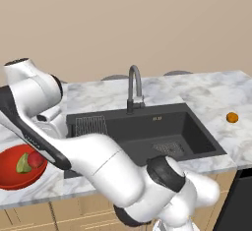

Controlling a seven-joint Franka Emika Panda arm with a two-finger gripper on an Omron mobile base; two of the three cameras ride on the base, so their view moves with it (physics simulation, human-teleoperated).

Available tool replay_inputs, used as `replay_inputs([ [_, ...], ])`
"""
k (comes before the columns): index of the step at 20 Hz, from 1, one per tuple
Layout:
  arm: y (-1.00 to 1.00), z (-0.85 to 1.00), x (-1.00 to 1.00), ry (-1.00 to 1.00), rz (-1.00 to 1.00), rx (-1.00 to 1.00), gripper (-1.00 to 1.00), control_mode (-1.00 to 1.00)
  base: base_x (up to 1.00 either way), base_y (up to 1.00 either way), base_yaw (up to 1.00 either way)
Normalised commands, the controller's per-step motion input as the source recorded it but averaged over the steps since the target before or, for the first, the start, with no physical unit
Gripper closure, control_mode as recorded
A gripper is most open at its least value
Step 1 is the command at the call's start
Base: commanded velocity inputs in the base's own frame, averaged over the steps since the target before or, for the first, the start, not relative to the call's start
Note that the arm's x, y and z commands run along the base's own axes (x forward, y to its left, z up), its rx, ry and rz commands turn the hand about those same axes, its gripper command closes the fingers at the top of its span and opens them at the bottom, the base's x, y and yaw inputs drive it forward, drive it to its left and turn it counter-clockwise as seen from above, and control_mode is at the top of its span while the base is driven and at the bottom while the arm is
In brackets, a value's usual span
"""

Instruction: There is a mixed pile of frozen fruits and vegetables on the counter. Locate all the frozen vegetables and place the items in a bowl on the counter. Take all the frozen fruits and defrost them in a running sink.

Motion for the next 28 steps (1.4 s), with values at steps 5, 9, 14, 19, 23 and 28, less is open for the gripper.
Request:
replay_inputs([
  [5,-0.80,0.05,0.12,-0.15,0.14,0.09,-1.00,-1.00,0.00,0.00,0.00],
  [9,-0.93,0.09,0.11,-0.02,0.06,0.01,-1.00,-1.00,0.00,0.00,0.00],
  [14,-0.96,0.01,0.25,-0.01,0.08,0.00,-1.00,-1.00,0.00,0.00,0.00],
  [19,-0.80,0.00,0.22,0.00,0.17,0.00,-1.00,-1.00,0.00,0.00,0.00],
  [23,-0.77,-0.03,0.17,-0.01,0.18,0.01,-1.00,-1.00,0.00,0.00,0.00],
  [28,-0.87,-0.06,0.20,0.00,0.14,0.00,-1.00,-1.00,0.00,0.00,0.00],
])
